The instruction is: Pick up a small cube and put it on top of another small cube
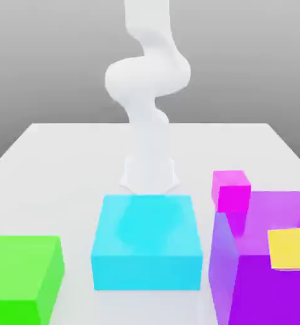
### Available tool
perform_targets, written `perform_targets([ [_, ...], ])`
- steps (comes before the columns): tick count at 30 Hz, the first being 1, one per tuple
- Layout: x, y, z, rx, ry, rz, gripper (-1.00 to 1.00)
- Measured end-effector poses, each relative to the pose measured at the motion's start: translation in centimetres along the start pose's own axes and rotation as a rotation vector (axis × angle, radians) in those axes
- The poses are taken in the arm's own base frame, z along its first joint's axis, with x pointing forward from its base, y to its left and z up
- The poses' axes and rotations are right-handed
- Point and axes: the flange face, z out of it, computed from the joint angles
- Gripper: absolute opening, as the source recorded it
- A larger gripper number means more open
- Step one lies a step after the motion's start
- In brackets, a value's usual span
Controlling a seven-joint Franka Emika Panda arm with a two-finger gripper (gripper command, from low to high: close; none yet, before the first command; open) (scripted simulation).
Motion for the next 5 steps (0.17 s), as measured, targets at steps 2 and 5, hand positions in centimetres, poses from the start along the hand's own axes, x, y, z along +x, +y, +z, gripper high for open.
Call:
perform_targets([
  [2,-0.1,0.1,3.1,-0.005,-0.003,0.002,1.0],
  [5,-0.1,0.1,3.1,-0.005,-0.003,0.002,1.0],
])
